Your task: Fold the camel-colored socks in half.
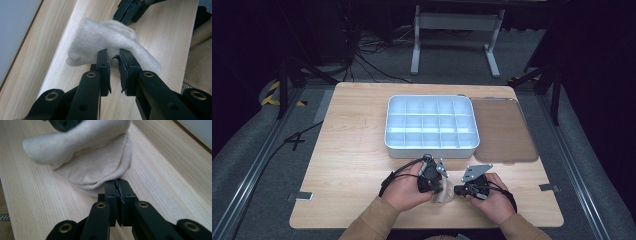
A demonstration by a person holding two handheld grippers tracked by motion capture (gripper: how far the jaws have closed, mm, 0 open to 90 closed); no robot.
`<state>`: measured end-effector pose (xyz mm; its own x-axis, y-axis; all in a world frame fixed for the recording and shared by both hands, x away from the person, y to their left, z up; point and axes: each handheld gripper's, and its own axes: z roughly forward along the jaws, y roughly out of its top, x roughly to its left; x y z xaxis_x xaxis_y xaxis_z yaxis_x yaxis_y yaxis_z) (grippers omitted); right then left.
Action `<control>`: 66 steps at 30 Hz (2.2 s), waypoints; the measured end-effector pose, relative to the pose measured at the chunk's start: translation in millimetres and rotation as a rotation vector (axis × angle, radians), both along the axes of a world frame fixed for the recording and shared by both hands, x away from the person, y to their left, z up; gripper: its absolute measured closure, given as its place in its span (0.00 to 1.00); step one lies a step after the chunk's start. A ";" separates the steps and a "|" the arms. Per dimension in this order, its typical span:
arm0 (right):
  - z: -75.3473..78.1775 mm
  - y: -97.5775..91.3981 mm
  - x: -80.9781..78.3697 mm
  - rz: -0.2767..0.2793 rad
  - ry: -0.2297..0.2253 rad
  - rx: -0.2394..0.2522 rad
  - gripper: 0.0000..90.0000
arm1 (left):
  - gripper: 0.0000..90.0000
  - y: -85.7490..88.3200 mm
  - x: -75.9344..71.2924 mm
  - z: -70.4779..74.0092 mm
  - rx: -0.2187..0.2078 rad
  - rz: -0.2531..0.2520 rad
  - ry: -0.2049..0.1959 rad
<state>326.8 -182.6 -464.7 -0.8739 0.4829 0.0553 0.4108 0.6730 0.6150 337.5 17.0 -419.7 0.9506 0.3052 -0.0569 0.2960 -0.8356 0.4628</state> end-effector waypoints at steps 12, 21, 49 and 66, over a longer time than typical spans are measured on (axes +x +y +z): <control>-0.4 -1.0 -0.9 -0.008 0.000 0.005 0.95 | 0.77 -10.7 0.6 -12.5 -0.003 -0.093 -0.003; 4.0 -8.4 -1.2 -0.022 -0.007 0.021 0.94 | 0.74 -9.0 2.6 -18.4 -0.008 -0.100 -0.003; 11.2 10.1 -5.2 -0.135 -0.046 0.172 0.67 | 0.72 -1.5 1.7 -21.9 -0.042 -0.079 -0.002; -4.6 12.5 9.3 -0.173 0.156 0.170 0.54 | 0.55 6.8 -4.4 -20.7 0.012 -0.034 0.024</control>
